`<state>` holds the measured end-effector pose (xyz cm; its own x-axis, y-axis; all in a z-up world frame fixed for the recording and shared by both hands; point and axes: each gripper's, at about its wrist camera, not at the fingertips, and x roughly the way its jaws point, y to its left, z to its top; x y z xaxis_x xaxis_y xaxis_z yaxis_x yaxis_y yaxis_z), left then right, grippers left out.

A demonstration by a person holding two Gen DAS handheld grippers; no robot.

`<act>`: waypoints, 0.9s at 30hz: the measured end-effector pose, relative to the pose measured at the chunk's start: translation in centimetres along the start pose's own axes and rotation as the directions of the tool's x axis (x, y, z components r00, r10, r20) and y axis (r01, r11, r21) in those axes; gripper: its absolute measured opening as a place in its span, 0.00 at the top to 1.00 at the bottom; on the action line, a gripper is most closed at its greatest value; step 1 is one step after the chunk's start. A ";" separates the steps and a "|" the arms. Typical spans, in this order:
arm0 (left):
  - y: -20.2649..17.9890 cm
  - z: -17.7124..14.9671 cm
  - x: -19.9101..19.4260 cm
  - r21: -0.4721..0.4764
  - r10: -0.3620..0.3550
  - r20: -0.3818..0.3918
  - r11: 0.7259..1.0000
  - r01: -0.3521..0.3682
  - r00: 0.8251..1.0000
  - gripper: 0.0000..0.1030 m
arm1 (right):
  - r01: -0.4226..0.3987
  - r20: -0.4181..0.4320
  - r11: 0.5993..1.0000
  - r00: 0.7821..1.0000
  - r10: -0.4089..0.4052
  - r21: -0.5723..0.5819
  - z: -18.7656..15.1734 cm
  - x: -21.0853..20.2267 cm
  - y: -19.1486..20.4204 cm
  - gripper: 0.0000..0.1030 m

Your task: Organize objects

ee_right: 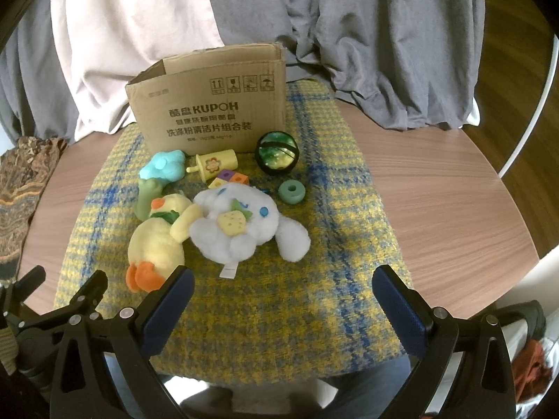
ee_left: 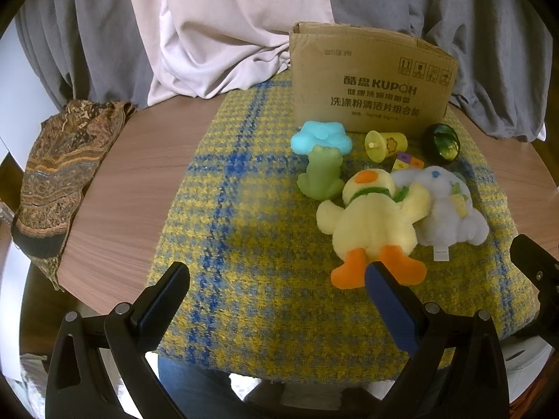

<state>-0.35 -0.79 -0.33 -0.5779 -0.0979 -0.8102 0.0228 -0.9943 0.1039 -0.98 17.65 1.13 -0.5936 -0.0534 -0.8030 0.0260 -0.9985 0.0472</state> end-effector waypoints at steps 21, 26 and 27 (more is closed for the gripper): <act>0.0 -0.1 -0.1 -0.005 0.007 -0.003 1.000 -0.007 1.000 0.01 | -0.001 -0.001 1.000 1.000 0.001 -0.001 -0.2 0.0 -0.1 0.01; -0.1 -0.1 -0.1 -0.007 0.007 -0.004 1.000 -0.007 1.000 0.01 | -0.002 -0.001 1.000 1.000 0.002 -0.003 -0.2 -0.1 -0.1 0.01; -0.1 -0.1 -0.1 -0.007 0.009 -0.005 1.000 -0.009 1.000 0.01 | -0.001 -0.001 1.000 1.000 0.001 -0.004 -0.2 -0.1 -0.1 0.01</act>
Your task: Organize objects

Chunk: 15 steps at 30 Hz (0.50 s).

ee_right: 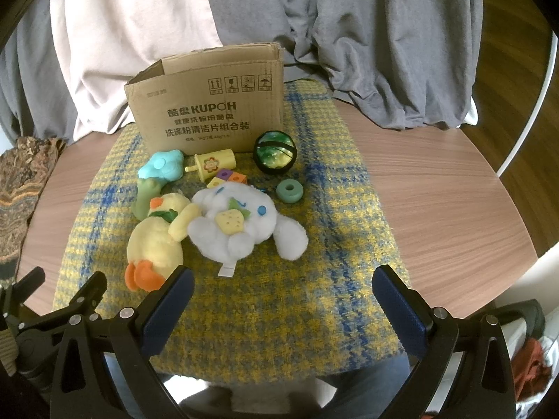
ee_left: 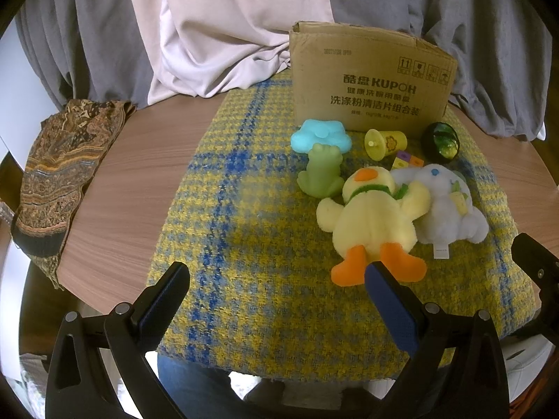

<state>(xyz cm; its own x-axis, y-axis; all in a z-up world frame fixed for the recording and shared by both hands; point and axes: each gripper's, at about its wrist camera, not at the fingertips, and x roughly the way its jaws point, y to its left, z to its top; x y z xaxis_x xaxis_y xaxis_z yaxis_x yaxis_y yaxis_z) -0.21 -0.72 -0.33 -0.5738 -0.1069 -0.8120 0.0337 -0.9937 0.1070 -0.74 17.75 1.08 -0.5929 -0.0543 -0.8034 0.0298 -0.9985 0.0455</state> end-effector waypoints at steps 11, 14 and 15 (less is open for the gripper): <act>-0.1 -0.1 0.0 0.000 0.007 0.002 1.000 -0.007 1.000 0.01 | -0.001 -0.002 1.000 1.000 0.001 -0.001 0.0 0.0 0.1 0.01; -0.4 -0.1 0.0 0.006 0.010 0.004 1.000 -0.010 1.000 0.01 | 0.001 -0.001 1.000 1.000 -0.001 0.002 -0.1 -0.1 -0.2 0.01; -0.5 -0.1 0.1 0.009 0.010 0.004 1.000 -0.010 1.000 0.01 | 0.002 -0.002 1.000 1.000 -0.002 0.004 -0.2 0.0 -0.2 0.01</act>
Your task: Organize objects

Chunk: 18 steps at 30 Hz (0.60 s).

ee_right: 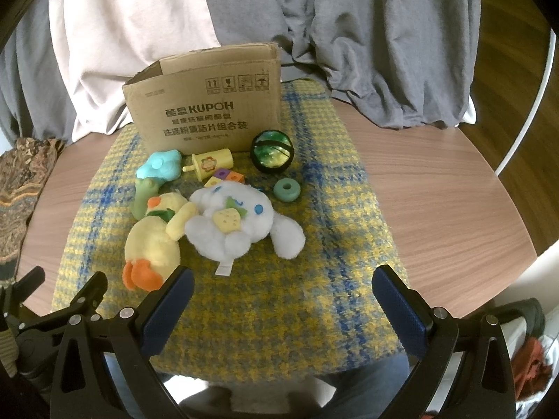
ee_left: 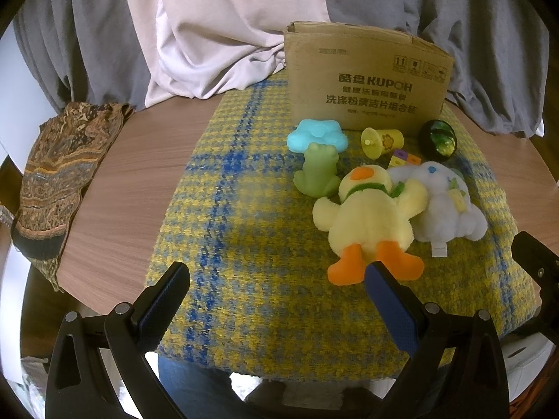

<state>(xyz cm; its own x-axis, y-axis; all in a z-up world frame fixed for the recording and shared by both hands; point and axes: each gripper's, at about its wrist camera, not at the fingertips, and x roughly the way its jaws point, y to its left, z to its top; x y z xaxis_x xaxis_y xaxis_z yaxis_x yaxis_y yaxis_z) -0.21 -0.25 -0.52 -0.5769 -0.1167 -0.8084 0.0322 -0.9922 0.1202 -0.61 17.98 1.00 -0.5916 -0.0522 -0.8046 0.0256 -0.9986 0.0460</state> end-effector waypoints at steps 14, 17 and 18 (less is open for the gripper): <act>-2.7 0.0 1.1 0.058 -0.042 -0.014 0.997 0.043 0.999 0.01 | -0.007 -0.002 1.000 1.000 0.007 -0.001 0.0 1.1 -0.9 0.01; -3.2 -0.2 1.4 0.071 -0.056 -0.020 0.996 0.057 0.998 0.01 | -0.028 -0.010 0.999 1.000 0.028 -0.019 0.2 1.7 -0.9 0.01; -3.4 -0.2 1.5 0.075 -0.059 -0.019 0.995 0.060 0.998 0.01 | -0.036 -0.015 0.999 0.999 0.036 -0.024 0.2 1.9 -0.8 0.01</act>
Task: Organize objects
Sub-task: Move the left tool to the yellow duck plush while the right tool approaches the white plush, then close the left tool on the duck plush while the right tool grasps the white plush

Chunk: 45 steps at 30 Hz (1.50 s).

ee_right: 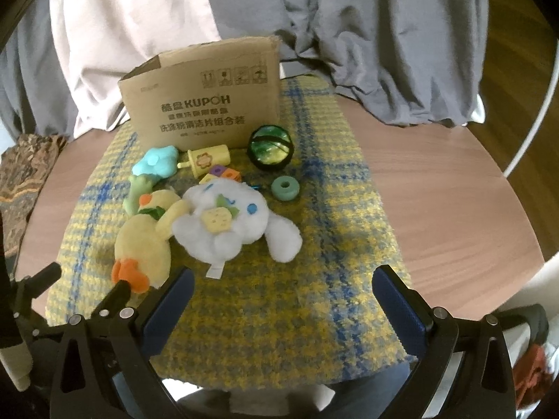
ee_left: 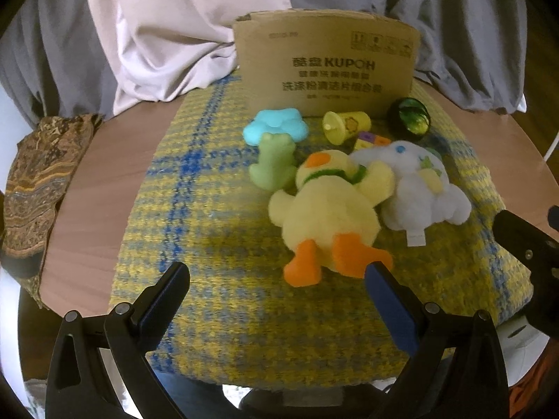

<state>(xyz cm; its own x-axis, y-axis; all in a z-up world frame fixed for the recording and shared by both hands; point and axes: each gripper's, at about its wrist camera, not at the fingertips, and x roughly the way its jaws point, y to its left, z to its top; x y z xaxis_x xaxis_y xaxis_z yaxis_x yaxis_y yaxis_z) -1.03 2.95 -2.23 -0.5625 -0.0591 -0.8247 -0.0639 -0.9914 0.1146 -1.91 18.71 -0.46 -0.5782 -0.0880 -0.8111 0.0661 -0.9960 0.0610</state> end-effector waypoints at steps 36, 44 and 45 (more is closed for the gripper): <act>-1.4 2.4 6.4 0.031 -0.051 -0.040 0.998 0.052 0.998 0.01 | -0.141 -0.171 0.985 0.978 0.122 -0.103 3.2 8.9 3.6 0.01; -1.9 2.4 7.4 0.049 -0.049 -0.047 0.997 0.051 0.998 0.17 | -0.141 -0.204 0.988 0.971 0.126 -0.058 3.3 11.4 3.2 0.03; -2.0 2.4 7.3 0.048 -0.053 -0.048 0.997 0.056 0.997 0.20 | -0.144 -0.197 0.988 0.972 0.130 -0.057 3.3 11.2 3.2 0.08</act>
<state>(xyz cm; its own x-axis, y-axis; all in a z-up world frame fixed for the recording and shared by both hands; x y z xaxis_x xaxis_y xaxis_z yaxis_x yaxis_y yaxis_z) -7.00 4.77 -7.18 -0.5181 -0.0116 -0.8553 -0.1346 -0.9863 0.0949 -10.89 14.53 -7.44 -0.3928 -0.2115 -0.8950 0.1949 -0.9702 0.1437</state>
